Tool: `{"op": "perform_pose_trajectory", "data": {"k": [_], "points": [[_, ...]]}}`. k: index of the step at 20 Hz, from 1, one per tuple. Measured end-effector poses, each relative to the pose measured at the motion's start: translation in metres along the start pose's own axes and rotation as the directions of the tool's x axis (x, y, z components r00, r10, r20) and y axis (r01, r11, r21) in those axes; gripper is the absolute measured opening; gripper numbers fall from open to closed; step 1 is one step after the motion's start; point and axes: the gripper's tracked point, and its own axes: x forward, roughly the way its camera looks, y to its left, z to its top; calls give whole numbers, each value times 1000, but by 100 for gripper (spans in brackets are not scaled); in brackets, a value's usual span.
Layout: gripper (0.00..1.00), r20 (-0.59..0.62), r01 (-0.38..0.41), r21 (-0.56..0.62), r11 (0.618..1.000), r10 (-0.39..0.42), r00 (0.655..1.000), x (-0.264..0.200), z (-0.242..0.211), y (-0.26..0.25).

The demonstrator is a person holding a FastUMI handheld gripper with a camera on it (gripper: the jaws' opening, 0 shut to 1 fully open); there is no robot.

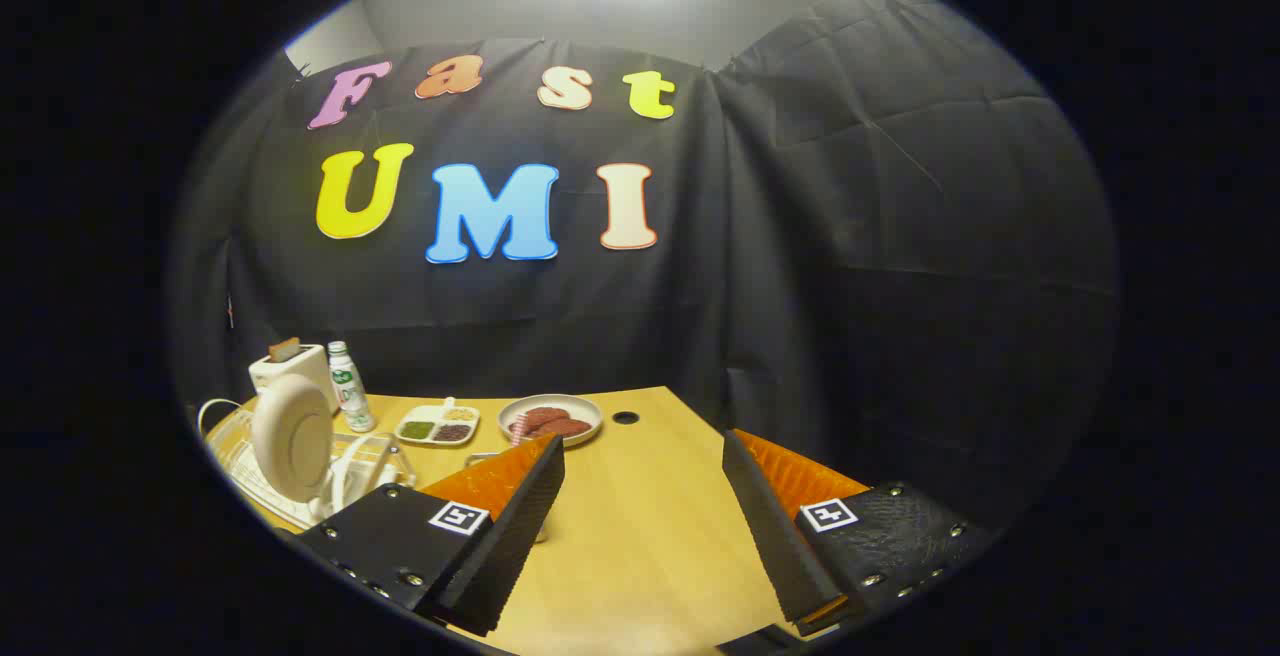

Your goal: Take the plate from the dish rack, then take the spoon from the basket and place it into the plate.

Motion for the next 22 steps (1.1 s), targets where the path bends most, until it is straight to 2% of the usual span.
{"op": "perform_pose_trajectory", "data": {"k": [5,10,17,22], "points": [[98,-4,-172,75,982,173,985,-5,8,74],[98,-16,-287,128,949,291,957,-3,12,127],[98,-161,-363,158,918,386,908,-10,-18,167],[98,-279,-379,182,907,418,865,-14,-41,182]]}}
